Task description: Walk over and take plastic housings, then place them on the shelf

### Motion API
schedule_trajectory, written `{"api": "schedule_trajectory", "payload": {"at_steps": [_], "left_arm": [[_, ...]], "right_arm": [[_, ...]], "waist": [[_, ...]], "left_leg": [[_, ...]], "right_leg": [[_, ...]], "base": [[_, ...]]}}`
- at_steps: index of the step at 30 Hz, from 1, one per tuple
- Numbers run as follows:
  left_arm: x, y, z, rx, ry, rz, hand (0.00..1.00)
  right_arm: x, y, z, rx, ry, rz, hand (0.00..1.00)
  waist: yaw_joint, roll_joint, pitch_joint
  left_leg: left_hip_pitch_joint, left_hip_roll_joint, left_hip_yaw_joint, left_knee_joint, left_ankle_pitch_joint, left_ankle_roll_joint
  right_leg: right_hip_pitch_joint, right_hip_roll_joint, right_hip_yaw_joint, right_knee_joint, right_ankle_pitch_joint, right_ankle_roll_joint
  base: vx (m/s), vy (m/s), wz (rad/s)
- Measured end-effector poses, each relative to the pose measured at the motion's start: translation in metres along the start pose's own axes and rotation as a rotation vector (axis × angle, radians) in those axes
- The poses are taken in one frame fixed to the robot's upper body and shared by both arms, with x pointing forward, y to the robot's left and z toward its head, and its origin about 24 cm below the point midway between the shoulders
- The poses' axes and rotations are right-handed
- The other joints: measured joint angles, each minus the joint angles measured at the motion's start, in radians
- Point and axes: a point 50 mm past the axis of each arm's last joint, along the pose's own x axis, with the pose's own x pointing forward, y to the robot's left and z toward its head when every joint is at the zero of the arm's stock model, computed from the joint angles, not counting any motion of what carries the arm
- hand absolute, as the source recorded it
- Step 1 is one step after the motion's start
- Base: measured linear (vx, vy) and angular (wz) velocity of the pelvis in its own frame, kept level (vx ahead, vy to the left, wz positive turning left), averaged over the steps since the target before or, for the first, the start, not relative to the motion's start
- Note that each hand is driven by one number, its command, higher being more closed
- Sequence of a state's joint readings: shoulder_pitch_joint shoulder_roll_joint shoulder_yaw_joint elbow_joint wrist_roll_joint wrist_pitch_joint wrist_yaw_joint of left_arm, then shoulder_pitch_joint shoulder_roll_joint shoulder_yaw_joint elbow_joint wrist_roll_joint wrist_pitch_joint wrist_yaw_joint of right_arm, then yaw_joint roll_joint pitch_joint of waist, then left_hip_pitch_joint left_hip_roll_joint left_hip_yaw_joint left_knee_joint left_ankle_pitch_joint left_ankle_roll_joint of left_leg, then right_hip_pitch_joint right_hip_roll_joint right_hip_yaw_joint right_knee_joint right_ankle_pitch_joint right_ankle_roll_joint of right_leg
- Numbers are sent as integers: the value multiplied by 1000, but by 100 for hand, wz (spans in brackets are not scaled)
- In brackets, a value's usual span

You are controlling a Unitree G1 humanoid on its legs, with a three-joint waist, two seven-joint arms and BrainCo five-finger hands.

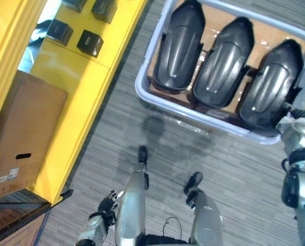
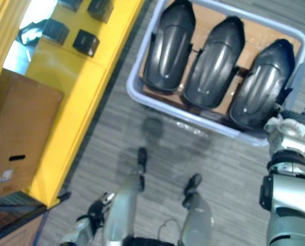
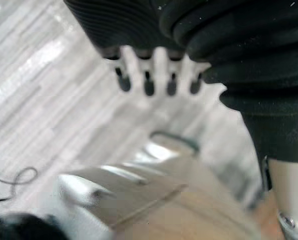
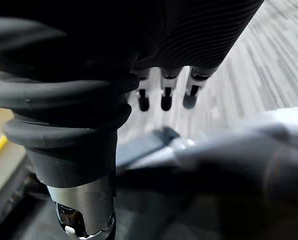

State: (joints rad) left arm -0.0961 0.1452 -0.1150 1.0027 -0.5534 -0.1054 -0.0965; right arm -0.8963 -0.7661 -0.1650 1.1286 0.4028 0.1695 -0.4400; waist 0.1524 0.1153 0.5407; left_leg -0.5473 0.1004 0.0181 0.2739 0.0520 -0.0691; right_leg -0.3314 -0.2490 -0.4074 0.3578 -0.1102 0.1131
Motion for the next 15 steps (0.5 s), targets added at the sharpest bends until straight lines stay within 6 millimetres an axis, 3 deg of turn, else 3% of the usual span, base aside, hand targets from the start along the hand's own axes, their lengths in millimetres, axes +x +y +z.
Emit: {"api": "schedule_trajectory", "payload": {"at_steps": [2,3,8,15], "left_arm": [[1,-4,0,1,-1,-13,0],[0,-5,-2,-22,-3,-12,0],[1,-7,-1,-33,-17,-14,0],[1,-11,0,-40,-38,-32,0]], "right_arm": [[0,0,5,-1,-7,-9,0],[0,-2,9,-13,-20,-38,100],[4,-15,24,-75,-57,-83,100],[11,-49,36,-326,-77,-199,100]], "waist": [[1,19,2],[4,24,1],[11,31,0],[26,41,-6]], "left_leg": [[-20,-9,-10,3,7,1],[-32,-10,-10,9,8,1],[-50,-27,-14,15,10,2],[-83,-31,-41,26,18,-5]], "right_leg": [[-27,-13,-4,34,-15,-1],[-40,-17,-3,47,-20,1],[-79,-49,-4,108,-52,1],[-121,-63,-18,180,-95,-9]], "base": [[-18,-4,19],[-3,-8,6],[-10,-2,8],[4,-22,10]]}}
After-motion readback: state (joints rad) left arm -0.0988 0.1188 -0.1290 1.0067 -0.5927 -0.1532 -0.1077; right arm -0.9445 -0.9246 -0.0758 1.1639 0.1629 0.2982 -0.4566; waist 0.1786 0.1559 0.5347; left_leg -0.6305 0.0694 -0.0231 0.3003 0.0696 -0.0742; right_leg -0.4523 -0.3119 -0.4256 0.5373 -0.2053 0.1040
